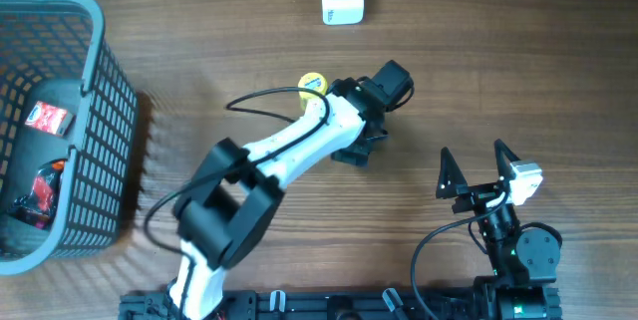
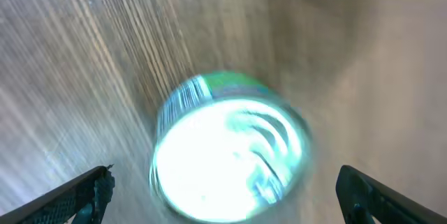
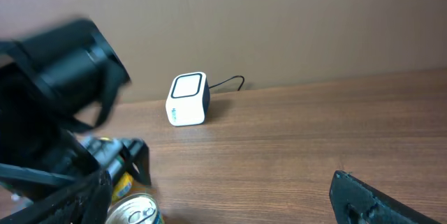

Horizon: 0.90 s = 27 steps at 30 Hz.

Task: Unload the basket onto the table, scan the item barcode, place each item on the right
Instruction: 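Carry the tin can out and place it beside the yellow can, then reach the left gripper into the basket and grasp the Kleenex tissue pack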

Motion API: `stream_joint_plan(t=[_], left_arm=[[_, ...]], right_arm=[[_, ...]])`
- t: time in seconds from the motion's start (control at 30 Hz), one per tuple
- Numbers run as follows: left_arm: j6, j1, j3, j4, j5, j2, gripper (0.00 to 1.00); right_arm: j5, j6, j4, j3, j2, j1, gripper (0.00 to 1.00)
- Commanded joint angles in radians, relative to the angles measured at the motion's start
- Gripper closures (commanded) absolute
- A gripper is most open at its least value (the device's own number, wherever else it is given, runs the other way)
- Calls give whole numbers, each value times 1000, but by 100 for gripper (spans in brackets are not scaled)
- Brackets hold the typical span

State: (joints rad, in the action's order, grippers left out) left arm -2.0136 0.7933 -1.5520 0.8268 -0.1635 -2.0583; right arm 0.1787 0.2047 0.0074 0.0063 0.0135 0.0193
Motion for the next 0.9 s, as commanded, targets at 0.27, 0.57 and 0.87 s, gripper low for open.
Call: stream_joint_plan(t=[0.27,0.57,0.87], left_arm=[[1191,-26,-16,-113,-673,811,0],[1487,-888,-22,-70,-708,1175,0],[1799,-1316,-22,47,55,719,0]], right_arm=[[-6,7,4,-1,-6,3,0],[-7,7,4,-1,-6,3,0],[-6,7,4,-1,-6,3,0]])
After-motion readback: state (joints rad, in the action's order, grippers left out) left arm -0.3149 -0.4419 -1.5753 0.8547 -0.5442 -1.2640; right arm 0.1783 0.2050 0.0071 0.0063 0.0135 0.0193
